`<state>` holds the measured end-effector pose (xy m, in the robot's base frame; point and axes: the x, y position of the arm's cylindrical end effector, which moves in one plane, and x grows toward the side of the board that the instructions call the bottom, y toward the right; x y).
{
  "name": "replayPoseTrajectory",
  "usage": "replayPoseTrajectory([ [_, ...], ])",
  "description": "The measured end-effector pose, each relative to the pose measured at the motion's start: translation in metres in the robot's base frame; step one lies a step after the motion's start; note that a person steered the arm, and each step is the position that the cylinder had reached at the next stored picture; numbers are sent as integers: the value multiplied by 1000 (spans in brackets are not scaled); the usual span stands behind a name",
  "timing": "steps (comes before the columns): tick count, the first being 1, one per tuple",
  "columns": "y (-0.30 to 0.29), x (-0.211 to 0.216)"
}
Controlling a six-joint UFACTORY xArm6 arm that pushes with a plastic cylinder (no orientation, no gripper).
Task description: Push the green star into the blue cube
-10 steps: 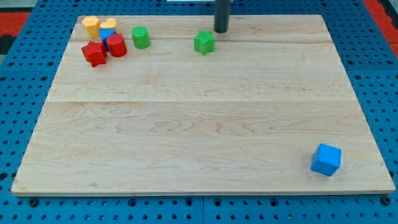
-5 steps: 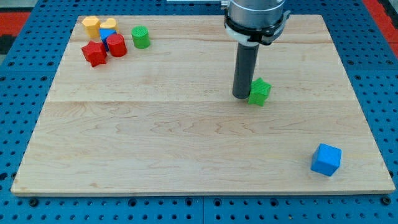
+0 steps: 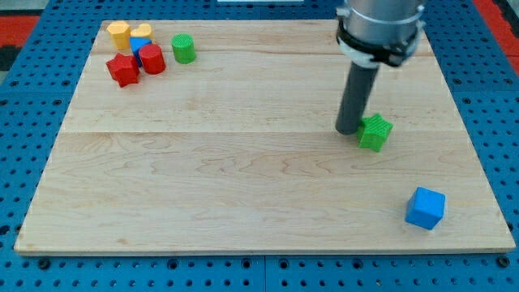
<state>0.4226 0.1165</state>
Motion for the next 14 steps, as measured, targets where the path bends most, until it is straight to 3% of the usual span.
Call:
replayPoseTrajectory([
  [1, 35, -13],
  [2, 55, 22],
  [4, 31, 44],
  [5, -15, 39],
  [7, 9, 90],
  [8, 9, 48],
  [9, 34, 38],
  [10, 49, 84],
  [11, 47, 77],
  [12, 13, 26],
  [14, -117, -39],
])
